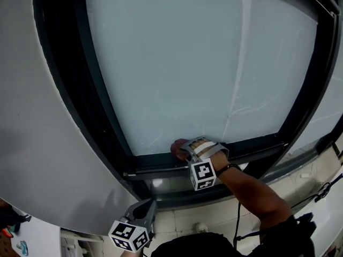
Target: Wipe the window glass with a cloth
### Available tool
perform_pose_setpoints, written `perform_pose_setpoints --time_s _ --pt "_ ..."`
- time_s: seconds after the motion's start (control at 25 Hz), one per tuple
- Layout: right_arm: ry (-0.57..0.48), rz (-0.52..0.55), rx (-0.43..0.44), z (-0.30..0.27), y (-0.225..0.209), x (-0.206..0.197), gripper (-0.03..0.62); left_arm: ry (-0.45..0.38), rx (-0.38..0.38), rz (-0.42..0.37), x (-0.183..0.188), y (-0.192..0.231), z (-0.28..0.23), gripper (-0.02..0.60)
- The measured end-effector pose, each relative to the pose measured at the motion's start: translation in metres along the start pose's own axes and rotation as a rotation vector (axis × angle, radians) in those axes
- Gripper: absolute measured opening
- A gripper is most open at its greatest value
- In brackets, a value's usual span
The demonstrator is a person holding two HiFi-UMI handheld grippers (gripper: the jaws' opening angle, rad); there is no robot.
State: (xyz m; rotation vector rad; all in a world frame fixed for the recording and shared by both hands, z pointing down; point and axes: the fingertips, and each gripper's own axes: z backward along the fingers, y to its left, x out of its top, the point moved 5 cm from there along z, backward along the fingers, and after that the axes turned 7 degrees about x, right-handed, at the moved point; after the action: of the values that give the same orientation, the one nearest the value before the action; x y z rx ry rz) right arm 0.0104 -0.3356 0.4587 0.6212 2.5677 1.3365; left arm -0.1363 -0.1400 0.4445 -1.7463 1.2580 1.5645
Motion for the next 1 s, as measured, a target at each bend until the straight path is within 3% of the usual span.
perform_pose_setpoints --time_s 0.12,0.2,0.64,1.0 --pt "-0.036 0.009 0.015 0.031 -0.015 0.003 0.075 0.006 -0.011 0.001 -0.001 -0.004 -0.006 0.017" --pt "-0.039 0.013 -0.027 0.056 -0.035 -0.003 0.075 0.008 -0.022 -0.003 0.0 -0.006 -0.013 0.017" --pt "0.084 0.079 -0.534 0.214 -0.195 -0.067 0.076 0.01 -0.047 -0.004 0.003 -0.021 -0.034 0.017" --pt "0.183 0.189 -0.751 0.257 -0.271 -0.1 0.075 -0.005 -0.028 0.004 0.003 -0.031 -0.039 0.017"
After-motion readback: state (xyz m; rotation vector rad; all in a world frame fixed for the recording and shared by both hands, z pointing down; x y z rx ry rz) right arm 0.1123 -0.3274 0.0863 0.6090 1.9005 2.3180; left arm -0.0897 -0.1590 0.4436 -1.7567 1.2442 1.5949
